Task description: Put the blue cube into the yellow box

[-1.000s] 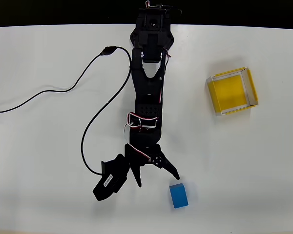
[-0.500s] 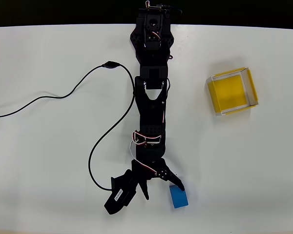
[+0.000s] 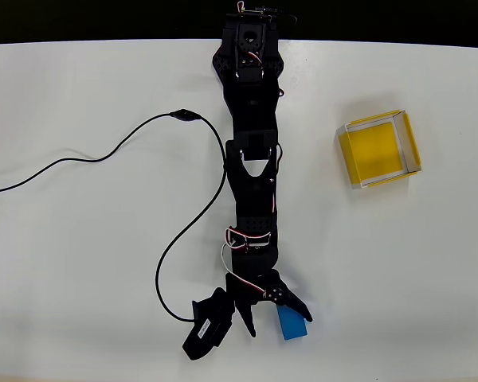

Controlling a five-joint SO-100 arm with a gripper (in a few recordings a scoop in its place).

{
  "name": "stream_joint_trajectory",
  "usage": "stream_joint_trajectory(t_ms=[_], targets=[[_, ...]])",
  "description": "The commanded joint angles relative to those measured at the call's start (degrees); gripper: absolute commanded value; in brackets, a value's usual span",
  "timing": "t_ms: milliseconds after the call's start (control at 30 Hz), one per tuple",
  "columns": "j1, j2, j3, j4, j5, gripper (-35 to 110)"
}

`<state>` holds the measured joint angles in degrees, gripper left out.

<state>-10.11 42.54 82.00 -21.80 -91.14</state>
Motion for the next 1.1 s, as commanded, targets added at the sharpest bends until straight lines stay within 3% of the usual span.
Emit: stream_joint_trajectory(t_ms=[0, 467, 1067], targets=[[-1.93, 2.99, -6.59, -3.08, -0.18, 57], [-3.08, -1.67, -9.49, -2.37, -0.62, 50], [-2.02, -4.22, -12.13, -2.55, -5.80, 25]])
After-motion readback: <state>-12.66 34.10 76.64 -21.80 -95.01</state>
